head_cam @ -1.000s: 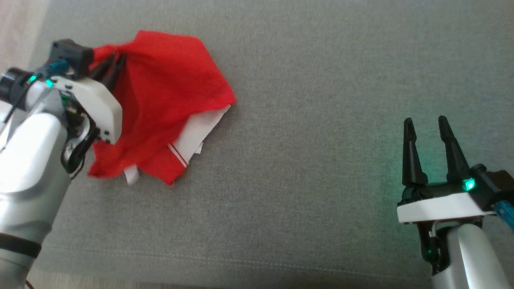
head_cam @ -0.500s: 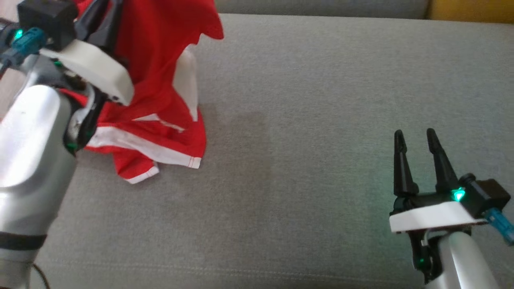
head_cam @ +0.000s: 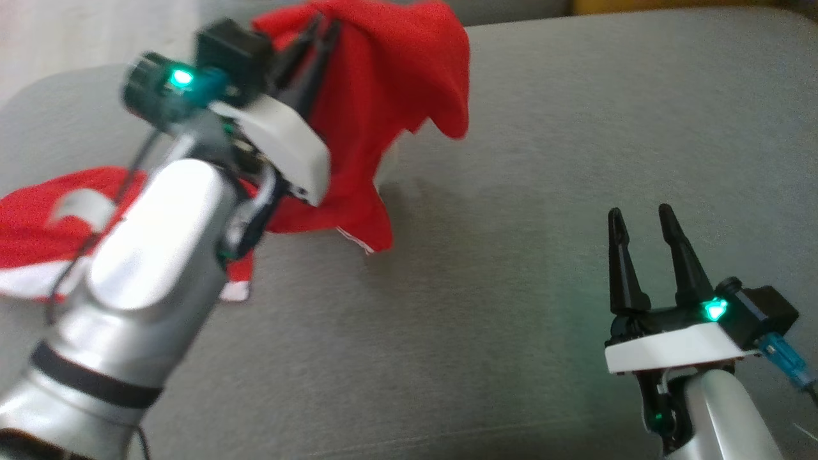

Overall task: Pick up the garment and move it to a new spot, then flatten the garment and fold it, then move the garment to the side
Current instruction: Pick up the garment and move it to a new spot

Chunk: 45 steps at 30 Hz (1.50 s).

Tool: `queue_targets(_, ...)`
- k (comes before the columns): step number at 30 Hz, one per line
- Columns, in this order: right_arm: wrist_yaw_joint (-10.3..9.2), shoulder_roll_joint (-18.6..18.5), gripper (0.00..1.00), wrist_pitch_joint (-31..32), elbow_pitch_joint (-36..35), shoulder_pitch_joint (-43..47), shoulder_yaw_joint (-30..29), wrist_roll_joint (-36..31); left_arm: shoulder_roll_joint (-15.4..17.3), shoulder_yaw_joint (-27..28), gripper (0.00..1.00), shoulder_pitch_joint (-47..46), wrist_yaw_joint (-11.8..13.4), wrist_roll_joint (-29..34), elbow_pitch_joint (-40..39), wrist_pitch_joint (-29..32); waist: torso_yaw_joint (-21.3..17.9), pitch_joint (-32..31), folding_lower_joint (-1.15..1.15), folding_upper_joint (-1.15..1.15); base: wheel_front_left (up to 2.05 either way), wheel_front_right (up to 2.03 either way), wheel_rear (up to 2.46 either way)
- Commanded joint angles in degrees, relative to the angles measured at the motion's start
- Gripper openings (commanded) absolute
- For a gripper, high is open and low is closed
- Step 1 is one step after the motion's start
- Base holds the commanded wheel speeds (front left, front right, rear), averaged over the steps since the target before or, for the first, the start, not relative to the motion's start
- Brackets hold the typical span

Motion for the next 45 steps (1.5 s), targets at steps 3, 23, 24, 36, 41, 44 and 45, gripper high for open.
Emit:
queue_targets(3, -0.04, -0.4, 1.00, -0.8, -2.5, -3.1, 1.9, 0.9, -1.4, 0.7, 0.00, -5.5, 0.0, 1.1, 1.5, -0.2, -6.6, 1.8, 0.00, 0.00, 0.00, 0.00, 0.00)
queue_targets(23, -0.04, -0.4, 1.00, -0.8, -3.1, -4.5, -0.6, 1.7, -10.1, -1.3, 1.00, -12.9, -3.1, 1.3, 19.9, -11.9, -9.5, 3.0, 0.00, 0.00, 0.00, 0.00, 0.00)
queue_targets(24, -0.04, -0.4, 1.00, -0.8, -3.1, -4.4, -0.9, 1.3, -9.7, -1.0, 1.00, -12.4, -3.0, 1.0, 20.1, -12.4, -8.3, 2.5, 0.00, 0.00, 0.00, 0.00, 0.00)
queue_targets(36, -0.04, -0.4, 1.00, -0.3, -1.7, -0.2, -2.4, -4.9, -1.8, 3.1, 1.00, 8.8, 1.9, -2.1, 12.1, -16.6, 6.3, -4.3, 0.00, 0.00, 0.00, 0.00, 0.00)
queue_targets(41, -0.04, -0.4, 1.00, 0.8, -1.4, 2.0, -1.7, -6.2, -0.6, 5.8, 1.00, 21.9, 6.0, -2.3, 3.8, -16.9, 9.8, -6.4, 0.00, 0.00, 0.00, 0.00, 0.00)
queue_targets(44, -0.04, -0.4, 1.00, 1.5, -1.4, 3.0, -1.2, -6.9, -1.1, 8.3, 1.00, 28.8, 8.3, -0.4, -2.0, -16.9, 10.7, -6.8, 0.00, 0.00, 0.00, 0.00, 0.00)
queue_targets(45, -0.04, -0.4, 1.00, 1.6, -1.4, 3.3, -1.0, -7.0, -1.5, 9.3, 1.00, 30.9, 8.8, 0.3, -3.6, -16.9, 10.8, -6.9, 0.00, 0.00, 0.00, 0.00, 0.00)
